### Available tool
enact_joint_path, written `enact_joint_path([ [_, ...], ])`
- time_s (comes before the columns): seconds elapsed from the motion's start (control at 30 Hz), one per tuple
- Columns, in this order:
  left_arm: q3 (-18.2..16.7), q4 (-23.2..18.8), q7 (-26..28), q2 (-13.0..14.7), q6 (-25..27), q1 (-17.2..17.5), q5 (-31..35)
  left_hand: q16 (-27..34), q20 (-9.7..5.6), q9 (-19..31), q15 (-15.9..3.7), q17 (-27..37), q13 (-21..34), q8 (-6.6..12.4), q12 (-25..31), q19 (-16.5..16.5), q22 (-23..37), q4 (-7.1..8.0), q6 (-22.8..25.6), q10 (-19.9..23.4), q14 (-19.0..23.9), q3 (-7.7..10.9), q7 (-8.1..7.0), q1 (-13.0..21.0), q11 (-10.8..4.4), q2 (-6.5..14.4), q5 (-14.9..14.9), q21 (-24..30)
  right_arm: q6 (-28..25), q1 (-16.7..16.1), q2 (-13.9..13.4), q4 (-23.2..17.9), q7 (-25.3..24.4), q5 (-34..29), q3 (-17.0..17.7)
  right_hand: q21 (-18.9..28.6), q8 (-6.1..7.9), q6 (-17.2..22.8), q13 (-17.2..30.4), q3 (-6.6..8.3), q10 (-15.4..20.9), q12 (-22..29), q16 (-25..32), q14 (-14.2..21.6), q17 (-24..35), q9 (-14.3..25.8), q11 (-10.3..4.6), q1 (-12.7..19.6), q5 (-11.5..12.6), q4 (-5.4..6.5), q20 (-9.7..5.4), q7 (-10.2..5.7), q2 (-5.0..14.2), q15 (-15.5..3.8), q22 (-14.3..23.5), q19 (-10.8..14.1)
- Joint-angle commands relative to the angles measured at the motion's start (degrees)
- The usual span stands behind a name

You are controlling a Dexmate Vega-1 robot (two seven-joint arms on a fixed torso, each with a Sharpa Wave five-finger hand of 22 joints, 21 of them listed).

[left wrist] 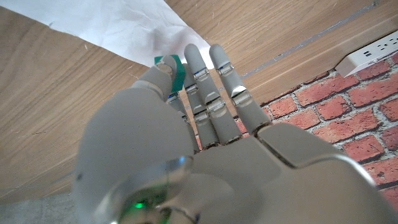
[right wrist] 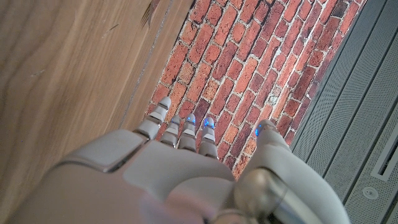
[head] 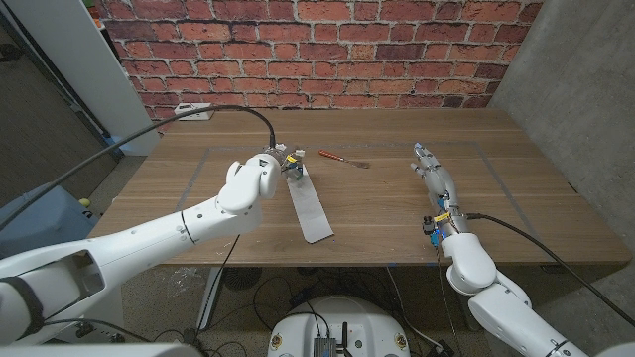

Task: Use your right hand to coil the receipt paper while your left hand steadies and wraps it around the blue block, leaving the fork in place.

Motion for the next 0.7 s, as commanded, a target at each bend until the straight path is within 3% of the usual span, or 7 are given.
enact_joint_path([
  [0.03,-4.64,-1.89,-2.74,1.27,-7.66,3.26,-0.38,-0.13,-0.06,3.41,-4.0,0.4,7.67,0.36,0.56,-0.22,0.16,0.86,4.44,4.5,0.63,0.93,4.2,3.04,-4.65,3.71,0.28,0.5,1.29,-2.08,0.96,-0.81,-1.29,-2.14,0.42,0.18,0.02,0.43,0.16,0.1,0.47,-0.02,-0.18,0.26,0.06,0.23,0.13,0.56,-0.05,-0.4,-0.05,0.11,0.03,0.34,0.21,0.58],
  [0.4,-7.42,-3.28,-5.64,3.86,-15.52,5.56,2.72,-0.65,-0.25,3.32,-3.76,0.7,8.06,0.33,0.64,-0.78,0.08,0.98,4.53,4.35,0.58,0.97,3.81,2.75,-4.42,3.63,0.25,0.81,1.8,-3.51,2.42,-1.2,-2.64,-4.05,0.14,0.19,-0.02,0.38,0.16,0.11,0.46,-0.05,-0.16,0.27,0.1,0.23,0.14,0.49,-0.07,-0.39,-0.03,0.08,0.04,0.37,0.21,0.62],
  [0.7,-10.32,-3.89,-6.16,5.86,-23.95,8.05,5.24,-1.65,-0.82,3.11,-3.81,1.03,7.74,0.64,0.0,-2.74,-0.02,1.21,5.58,3.94,0.16,0.88,2.23,2.12,-4.38,3.37,-0.22,0.94,1.69,-4.63,3.3,-2.08,-3.77,-5.68,-0.13,0.19,-0.07,0.32,0.16,0.09,0.49,-0.05,-0.14,0.27,0.16,0.23,0.16,0.34,-0.1,-0.32,-0.1,0.06,0.08,0.32,0.21,0.63],
])
